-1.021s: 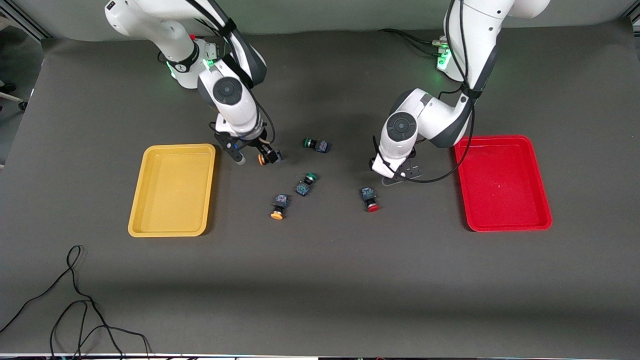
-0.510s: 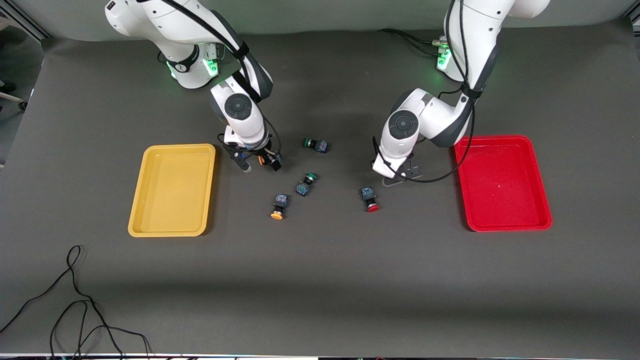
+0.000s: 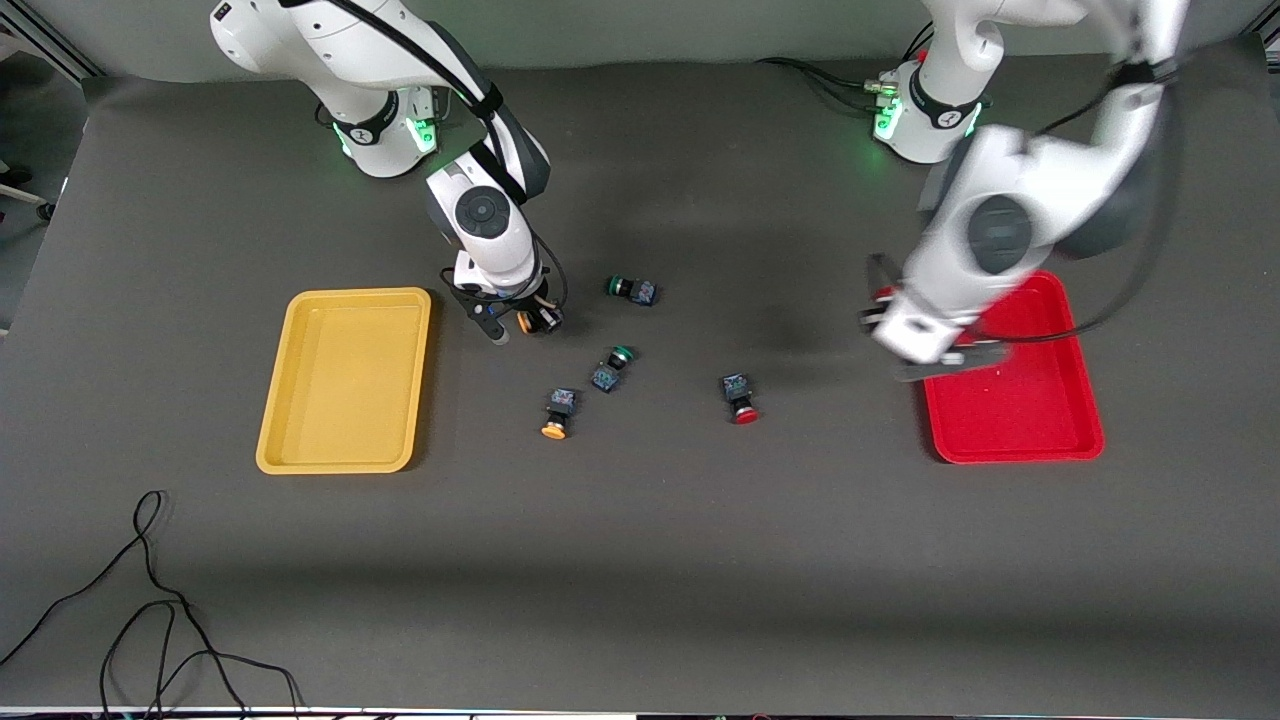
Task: Place red and yellow buttons in trays
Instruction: 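Lift the yellow button with the right gripper while the left gripper places red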
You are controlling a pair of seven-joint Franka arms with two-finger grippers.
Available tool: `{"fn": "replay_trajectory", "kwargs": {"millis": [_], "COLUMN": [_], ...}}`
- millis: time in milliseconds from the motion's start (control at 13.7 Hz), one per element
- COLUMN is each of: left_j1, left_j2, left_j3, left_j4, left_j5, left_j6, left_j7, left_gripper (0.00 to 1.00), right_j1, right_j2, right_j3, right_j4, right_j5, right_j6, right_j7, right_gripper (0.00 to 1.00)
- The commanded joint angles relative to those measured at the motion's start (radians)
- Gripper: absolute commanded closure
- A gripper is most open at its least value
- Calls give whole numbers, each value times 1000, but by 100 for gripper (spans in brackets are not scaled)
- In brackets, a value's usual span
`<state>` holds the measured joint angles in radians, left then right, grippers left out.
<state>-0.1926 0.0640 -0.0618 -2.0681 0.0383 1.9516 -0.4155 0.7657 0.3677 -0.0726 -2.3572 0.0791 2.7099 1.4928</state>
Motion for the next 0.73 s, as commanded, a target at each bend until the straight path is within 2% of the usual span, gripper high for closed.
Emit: {"fn": "replay_trajectory", "kwargs": {"millis": [0,73,219,438,583,656], "left_j1": [135,180,222,263,268,268], "left_j2": [-27,-20,-13,89,120,150], "left_j3": [-13,-13,-13,-13,-13,-13], "left_j4": [-56,-93,-212,-273,-369,-401], "left_j5": [5,5,8,8,6,6], "left_j6": [1,29,188,320,503,579], "left_j7": [197,254,332,374,373,373], "left_gripper": [100,100,100,100,100,100], "right_j1": [11,11,3,1,1,1], "right_j2": [-71,-108,-208,-323,-335,-335], "right_j3": [-4,-4,-12,-53,-125,-192], "right_j4": [16,21,33,145,276,327], "right_j5": [11,11,11,13,11,11], "right_j6": [-92,-134,-253,-515,-701,-772], "right_j7": [-9,-37,-122,-328,-525,-648], "right_gripper": [86,86,86,86,86,86]}}
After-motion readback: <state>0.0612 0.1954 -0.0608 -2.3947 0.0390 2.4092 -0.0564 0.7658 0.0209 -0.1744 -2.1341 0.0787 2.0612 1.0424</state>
